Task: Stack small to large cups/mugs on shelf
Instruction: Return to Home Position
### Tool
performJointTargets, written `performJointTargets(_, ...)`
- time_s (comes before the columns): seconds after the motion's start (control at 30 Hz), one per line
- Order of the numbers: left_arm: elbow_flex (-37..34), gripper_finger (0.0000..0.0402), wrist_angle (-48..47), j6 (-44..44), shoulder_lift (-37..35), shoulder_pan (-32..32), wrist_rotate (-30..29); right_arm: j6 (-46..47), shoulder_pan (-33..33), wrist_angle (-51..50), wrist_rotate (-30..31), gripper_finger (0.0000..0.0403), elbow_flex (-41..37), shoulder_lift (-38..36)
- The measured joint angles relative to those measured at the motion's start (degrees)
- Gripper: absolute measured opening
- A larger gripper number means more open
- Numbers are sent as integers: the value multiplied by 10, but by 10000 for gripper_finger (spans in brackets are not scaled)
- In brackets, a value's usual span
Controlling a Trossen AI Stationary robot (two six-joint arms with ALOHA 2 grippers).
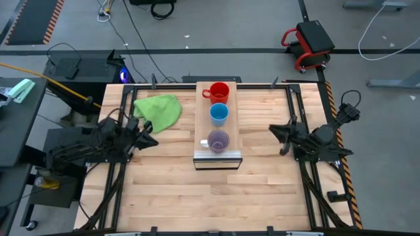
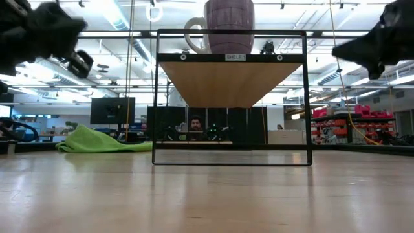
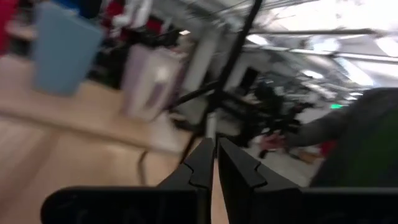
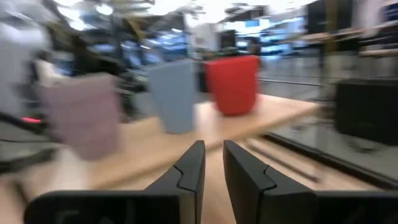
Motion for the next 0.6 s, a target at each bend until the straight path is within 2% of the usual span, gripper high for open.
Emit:
performJointTargets(0.1, 0, 33, -46, 27, 0, 0, -43, -4, -17, -41, 42, 66, 0, 0)
performJointTargets(0.23, 0, 36, -69, 84, 1, 0, -86, -5, -44, -62, 61, 66, 0, 4)
performJointTargets(0.43, 0, 28, -70, 187, 4, 0, -90, -20, -78, -64, 66, 66, 0, 5)
performJointTargets(0.6, 0, 25, -61, 173, 4, 0, -91, -27, -81, -64, 65, 66, 0, 6)
